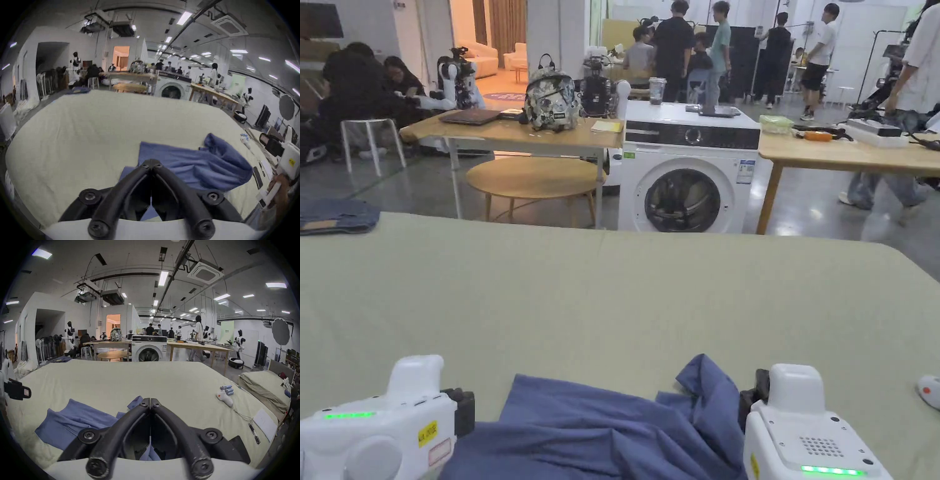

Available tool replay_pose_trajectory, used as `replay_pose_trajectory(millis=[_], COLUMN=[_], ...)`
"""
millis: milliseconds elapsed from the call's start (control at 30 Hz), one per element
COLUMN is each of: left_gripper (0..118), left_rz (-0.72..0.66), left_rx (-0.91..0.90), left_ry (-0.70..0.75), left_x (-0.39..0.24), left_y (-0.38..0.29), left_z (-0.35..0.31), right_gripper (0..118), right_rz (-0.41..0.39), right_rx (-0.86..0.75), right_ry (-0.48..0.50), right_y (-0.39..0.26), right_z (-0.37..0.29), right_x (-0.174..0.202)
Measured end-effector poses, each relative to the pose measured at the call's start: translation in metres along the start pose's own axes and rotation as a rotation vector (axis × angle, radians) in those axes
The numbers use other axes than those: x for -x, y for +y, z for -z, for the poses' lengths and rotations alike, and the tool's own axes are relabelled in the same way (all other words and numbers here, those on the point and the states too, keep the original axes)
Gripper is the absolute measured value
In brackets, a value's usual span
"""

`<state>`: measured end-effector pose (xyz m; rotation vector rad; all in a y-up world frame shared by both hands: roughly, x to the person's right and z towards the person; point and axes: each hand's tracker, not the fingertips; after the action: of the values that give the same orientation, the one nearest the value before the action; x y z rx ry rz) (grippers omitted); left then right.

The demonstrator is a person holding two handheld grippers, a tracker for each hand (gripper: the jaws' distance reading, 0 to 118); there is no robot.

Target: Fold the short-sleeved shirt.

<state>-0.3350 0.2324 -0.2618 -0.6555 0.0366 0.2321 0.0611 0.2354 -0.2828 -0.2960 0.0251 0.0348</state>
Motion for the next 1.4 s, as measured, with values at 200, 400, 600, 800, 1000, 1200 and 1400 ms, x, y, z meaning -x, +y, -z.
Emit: replay_pose_trajectory(millis=[200,400,600,800,1000,1200,1400], left_gripper=[0,62,73,69,0,0,0], left_rz=[-0.040,-0.028,0.041,0.146,0.160,0.060,0.062], left_rx=[0.180,0.352,0.564,0.473,0.455,0.404,0.337], left_ry=[-0.012,-0.006,0.100,0.169,0.162,0.086,0.064], left_x=[0.043,0.049,0.039,0.019,0.008,0.025,0.025], left_y=[0.014,0.014,-0.018,-0.040,-0.039,-0.041,-0.042], left_z=[0.051,0.096,0.130,0.118,0.107,0.088,0.068], right_gripper=[0,0,0,0,0,0,65], right_rz=[-0.008,-0.015,-0.019,-0.008,0.001,0.003,0.022], right_rx=[0.022,0.044,0.070,0.102,0.144,0.343,0.570], right_ry=[0.015,0.014,-0.002,-0.027,-0.057,-0.055,0.007], right_y=[-0.006,-0.010,-0.017,-0.023,-0.028,-0.019,-0.020], right_z=[0.011,0.018,0.024,0.030,0.048,0.101,0.167], right_x=[0.007,0.005,-0.005,-0.021,-0.043,-0.085,-0.113])
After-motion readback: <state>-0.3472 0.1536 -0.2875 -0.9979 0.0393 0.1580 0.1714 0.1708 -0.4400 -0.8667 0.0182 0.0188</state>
